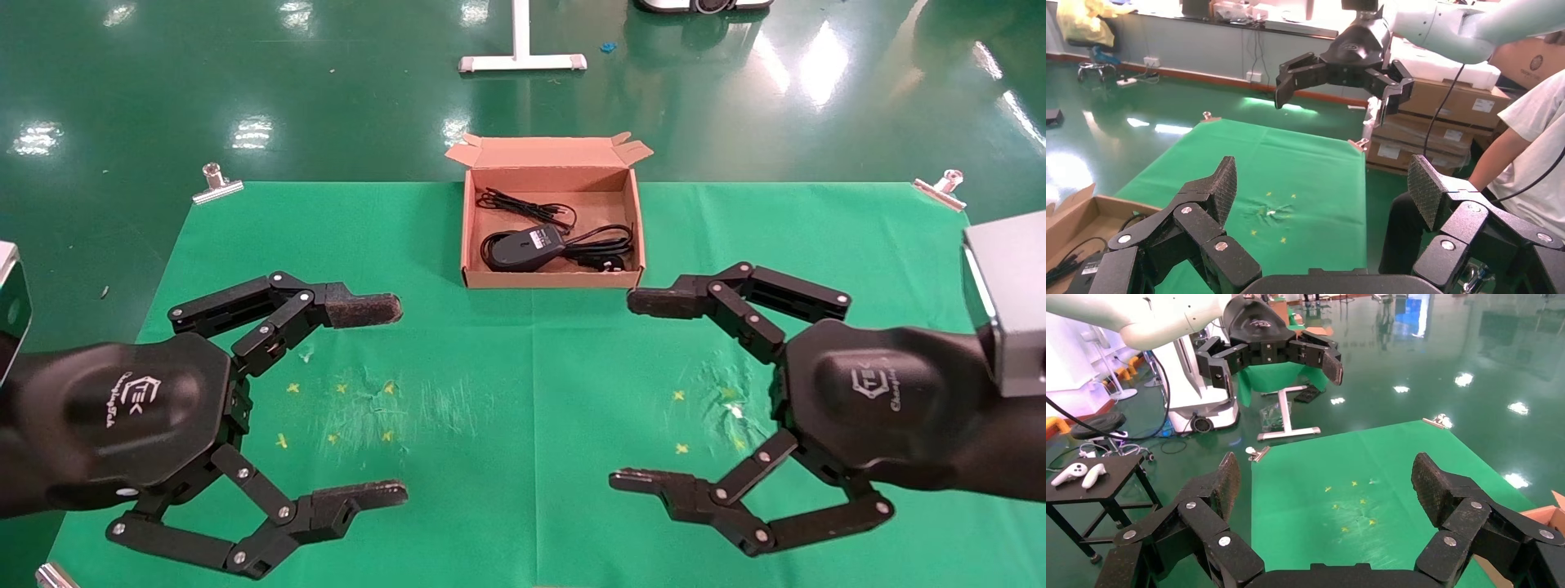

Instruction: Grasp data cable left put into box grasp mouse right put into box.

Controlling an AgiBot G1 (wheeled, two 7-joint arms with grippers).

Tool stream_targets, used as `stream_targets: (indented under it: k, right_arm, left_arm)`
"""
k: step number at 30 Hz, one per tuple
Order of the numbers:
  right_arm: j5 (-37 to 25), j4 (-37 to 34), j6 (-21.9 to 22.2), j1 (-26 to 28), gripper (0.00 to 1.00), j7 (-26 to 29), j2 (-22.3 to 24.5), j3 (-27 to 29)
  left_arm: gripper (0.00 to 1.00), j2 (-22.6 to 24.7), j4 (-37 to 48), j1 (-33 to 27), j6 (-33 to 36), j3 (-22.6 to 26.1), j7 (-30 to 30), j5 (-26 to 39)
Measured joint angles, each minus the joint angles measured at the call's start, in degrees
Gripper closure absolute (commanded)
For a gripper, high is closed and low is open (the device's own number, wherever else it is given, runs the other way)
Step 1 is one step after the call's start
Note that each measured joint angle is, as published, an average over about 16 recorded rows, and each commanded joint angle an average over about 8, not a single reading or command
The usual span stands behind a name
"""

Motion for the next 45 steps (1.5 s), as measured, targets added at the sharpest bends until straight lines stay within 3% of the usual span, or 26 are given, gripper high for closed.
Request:
stream_targets:
  k: [45]
  right_arm:
    - [0.0, 0.0, 0.1, 0.0, 0.0, 0.0, 0.0, 0.0]
  left_arm:
    - [0.0, 0.2, 0.3, -0.4, -0.6, 0.6, 0.0, 0.5]
